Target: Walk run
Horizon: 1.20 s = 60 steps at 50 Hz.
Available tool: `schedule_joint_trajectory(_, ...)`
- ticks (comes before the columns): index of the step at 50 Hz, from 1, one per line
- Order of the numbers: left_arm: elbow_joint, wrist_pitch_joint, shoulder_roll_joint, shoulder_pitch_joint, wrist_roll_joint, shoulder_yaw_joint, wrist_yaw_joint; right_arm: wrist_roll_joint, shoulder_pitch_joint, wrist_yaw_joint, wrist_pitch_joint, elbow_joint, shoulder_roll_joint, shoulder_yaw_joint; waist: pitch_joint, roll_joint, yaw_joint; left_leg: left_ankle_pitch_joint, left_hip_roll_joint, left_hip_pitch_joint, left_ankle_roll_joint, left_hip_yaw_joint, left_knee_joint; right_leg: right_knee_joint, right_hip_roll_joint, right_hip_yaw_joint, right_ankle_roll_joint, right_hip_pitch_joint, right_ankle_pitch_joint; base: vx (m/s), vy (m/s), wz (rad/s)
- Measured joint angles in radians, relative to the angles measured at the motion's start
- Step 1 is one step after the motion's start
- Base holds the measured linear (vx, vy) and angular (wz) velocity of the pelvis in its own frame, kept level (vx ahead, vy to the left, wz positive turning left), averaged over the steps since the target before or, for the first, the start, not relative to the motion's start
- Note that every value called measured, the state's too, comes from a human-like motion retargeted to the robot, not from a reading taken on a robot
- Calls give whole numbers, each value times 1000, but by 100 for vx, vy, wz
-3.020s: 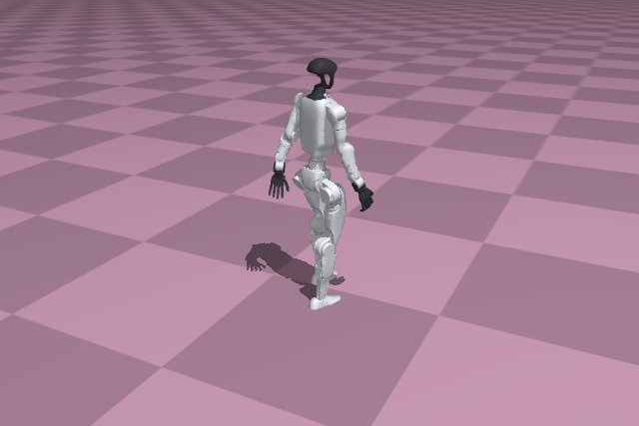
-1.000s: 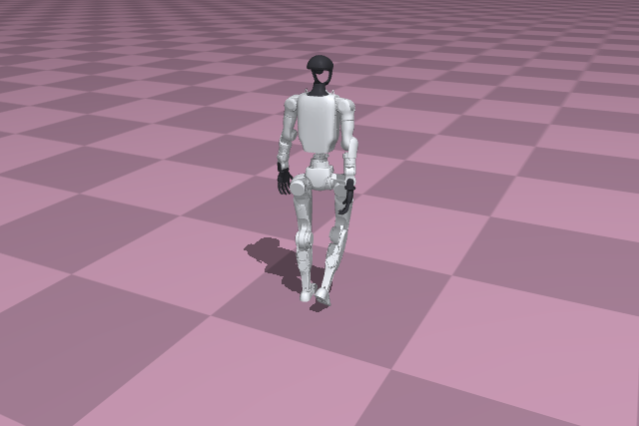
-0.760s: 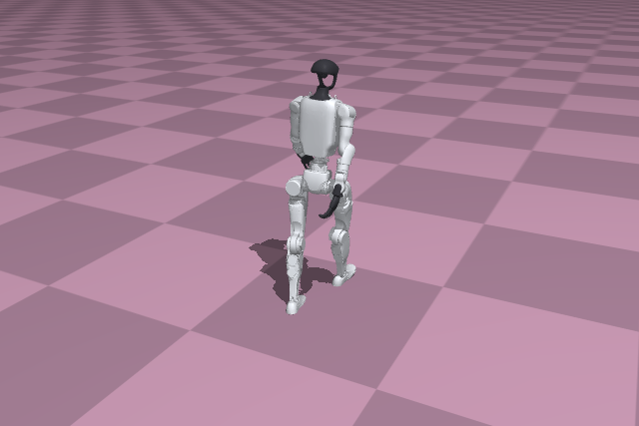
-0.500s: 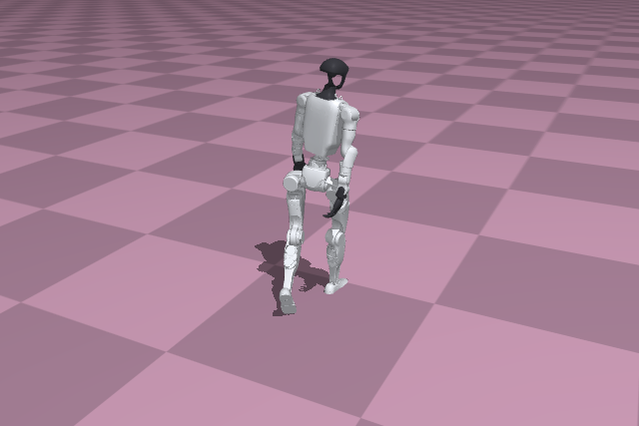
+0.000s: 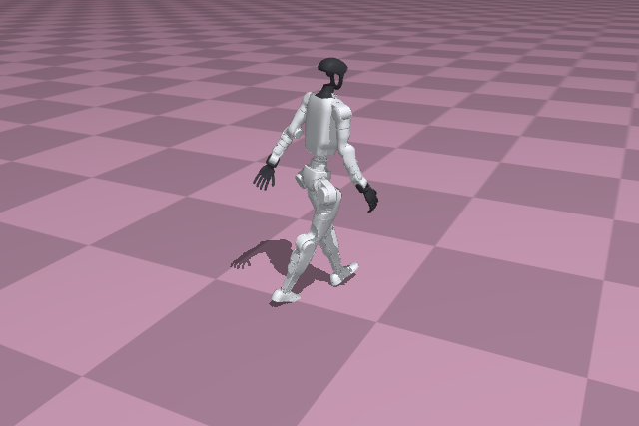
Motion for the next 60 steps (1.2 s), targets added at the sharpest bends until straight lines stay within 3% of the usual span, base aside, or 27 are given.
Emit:
schedule_joint_trajectory(2,-7,6,6,-15,-53,11,-5,-35,24,7,13,68,-8,-6,-23,-18,37,34,-5,-7,112,-18,53,15,-13,8,31,14,39,90,-7,-71)
schedule_joint_trajectory(5,-12,2,18,-43,-160,28,-22,-85,68,43,75,204,-9,-19,-65,-47,90,112,-10,11,163,-25,77,55,-36,-21,117,32,150,103,-9,-93)
schedule_joint_trajectory(8,-2,-3,40,-103,-262,43,-49,-101,114,60,136,351,12,-10,-97,-98,116,96,-43,10,233,-121,130,171,-85,-50,349,15,338,106,-19,-93)
schedule_joint_trajectory(10,7,13,71,-193,-301,42,-72,-82,123,80,155,441,29,-9,-99,-92,112,36,39,-6,207,-121,209,300,4,-78,454,-52,454,70,-61,-37)
schedule_joint_trajectory(13,-32,21,63,-305,-332,18,-59,-87,166,171,169,479,32,-16,-92,-49,128,-29,121,77,181,-91,212,535,40,-194,454,-171,474,74,-30,-40)
schedule_joint_trajectory(15,-78,7,29,-362,-359,-12,-43,-118,213,211,182,473,32,-39,-84,-4,109,-49,97,153,217,-105,184,627,23,-135,452,-230,375,76,62,48)
schedule_joint_trajectory(18,-184,-37,-12,-441,-396,-59,-48,-134,280,184,174,425,32,-59,-66,60,7,-64,92,247,229,-143,141,675,-60,-199,366,-340,210,80,26,136)
schedule_joint_trajectory(20,-260,-78,-24,-487,-407,-91,-55,-117,317,143,154,405,31,-66,-62,87,-47,-80,90,289,227,-186,126,634,-108,-216,299,-410,127,60,4,112)
schedule_joint_trajectory(23,-355,-129,-9,-555,-402,-130,-77,-82,352,111,142,402,32,-86,-64,74,-86,-109,57,351,231,-193,106,464,-181,-170,307,-485,91,79,-10,54)
schedule_joint_trajectory(28,-421,-154,42,-664,-388,-177,-92,1,358,159,163,440,37,-113,-47,37,-129,-162,8,466,225,-224,93,129,-308,-139,257,-556,56,74,-19,50)
schedule_joint_trajectory(30,-421,-155,51,-691,-379,-189,-83,21,355,183,166,448,36,-119,-35,49,-153,-176,15,509,211,-263,97,-1,-324,-126,285,-576,35,70,-19,85)
schedule_joint_trajectory(32,-410,-154,51,-698,-371,-194,-69,18,351,190,164,445,33,-120,-22,57,-170,-188,21,553,197,-293,106,-88,-319,-87,380,-576,-3,73,-23,70)
schedule_joint_trajectory(33,-402,-154,51,-694,-366,-194,-63,11,348,189,164,442,31,-117,-19,60,-174,-190,23,571,189,-300,112,-91,-335,-148,423,-575,-22,86,-32,40)
schedule_joint_trajectory(35,-383,-156,48,-673,-353,-188,-58,-13,331,178,169,438,24,-109,-29,57,-175,-174,17,590,171,-301,127,-42,-311,-69,401,-577,-10,88,-34,29)
schedule_joint_trajectory(37,-354,-158,38,-627,-338,-192,-61,-42,321,161,177,427,19,-115,-42,65,-207,-123,25,602,137,-329,158,5,-312,-102,380,-562,12,92,-34,97)
schedule_joint_trajectory(38,-334,-157,33,-601,-328,-194,-65,-55,318,152,179,420,17,-121,-48,70,-233,-81,31,604,114,-353,183,12,-314,-113,387,-547,71,85,-34,126)
schedule_joint_trajectory(42,-225,-124,5,-488,-249,-196,-71,-30,291,131,169,413,11,-133,-60,97,-259,250,54,546,-27,-393,391,63,-268,-17,295,-489,71,91,-39,93)
schedule_joint_trajectory(45,-131,-90,-14,-415,-208,-203,-25,37,236,137,187,429,-5,-119,-70,66,-245,445,52,422,-148,-316,649,59,-339,-170,259,-424,50,70,-27,58)
schedule_joint_trajectory(47,-96,-80,-14,-366,-186,-189,-12,48,190,142,202,422,-13,-104,-78,37,-222,462,78,337,-99,-213,763,47,-348,-187,239,-389,30,65,-28,54)
schedule_joint_trajectory(50,-77,-76,-10,-284,-157,-156,-16,13,131,142,192,378,-26,-72,-68,13,-178,299,167,215,18,-59,873,21,-348,-226,231,-330,7,61,-28,38)
schedule_joint_trajectory(53,-54,-71,9,-220,-159,-118,-24,-27,86,133,164,302,-46,-10,-52,-23,-70,176,170,101,70,35,859,-5,-334,-237,222,-282,-12,49,-23,-40)
schedule_joint_trajectory(56,-31,-48,29,-170,-166,-69,-26,-64,48,110,137,232,-76,32,-37,-36,4,94,132,16,81,35,706,-22,-309,-267,216,-235,-42,56,-21,10)
schedule_joint_trajectory(60,0,-17,37,-144,-208,1,-22,-115,-10,86,120,175,-128,27,-6,-22,74,79,120,-25,134,98,400,-35,-242,-300,193,-164,-92,60,-16,51)
